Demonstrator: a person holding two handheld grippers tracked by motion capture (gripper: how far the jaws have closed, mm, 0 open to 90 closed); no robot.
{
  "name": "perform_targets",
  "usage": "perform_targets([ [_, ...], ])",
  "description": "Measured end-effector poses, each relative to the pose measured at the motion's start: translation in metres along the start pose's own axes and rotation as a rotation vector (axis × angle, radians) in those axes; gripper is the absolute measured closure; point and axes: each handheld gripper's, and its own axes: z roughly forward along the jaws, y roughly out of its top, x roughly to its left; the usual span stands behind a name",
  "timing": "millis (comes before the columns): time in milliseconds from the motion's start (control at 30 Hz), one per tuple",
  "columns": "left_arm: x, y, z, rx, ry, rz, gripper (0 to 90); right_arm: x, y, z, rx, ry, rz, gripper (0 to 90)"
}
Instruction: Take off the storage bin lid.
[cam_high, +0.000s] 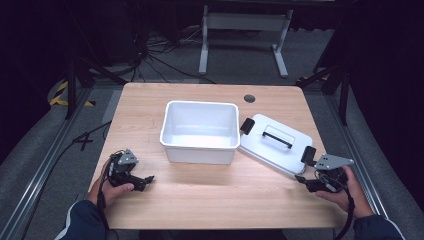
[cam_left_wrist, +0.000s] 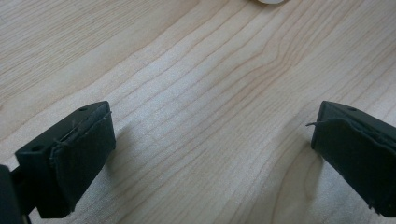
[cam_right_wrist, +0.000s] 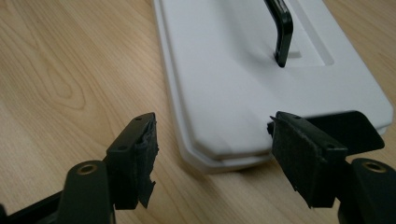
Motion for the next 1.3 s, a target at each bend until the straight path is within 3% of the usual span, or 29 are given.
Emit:
perform_targets([
  [433,0.000,0.000,0.000,0.000,0.000,0.000,0.1,0.004,-0.031,0.009,0.010,-0.028,0.060,30.5],
  [500,0.000,0.000,0.000,0.000,0.000,0.000,0.1,0.004,-0.037,0.011,-0.007,-0.013,0.100,27.8],
  [767,0.000,0.001,0.002,-0.001,-0.005,-0.006,0.1,0.007,-0.050,0.015,-0.067,-0.025,0.159,22.1],
  [1000,0.000,0.001,0.002,-0.003,-0.004,-0.006,0.1,-0.001,-0.053,0.016,-0.044,0.020,0.241,18.8],
  [1300,-0.001,0.000,0.001,-0.003,0.005,-0.012,0.3,-0.001,-0.053,0.016,-0.042,0.023,0.241,18.4],
])
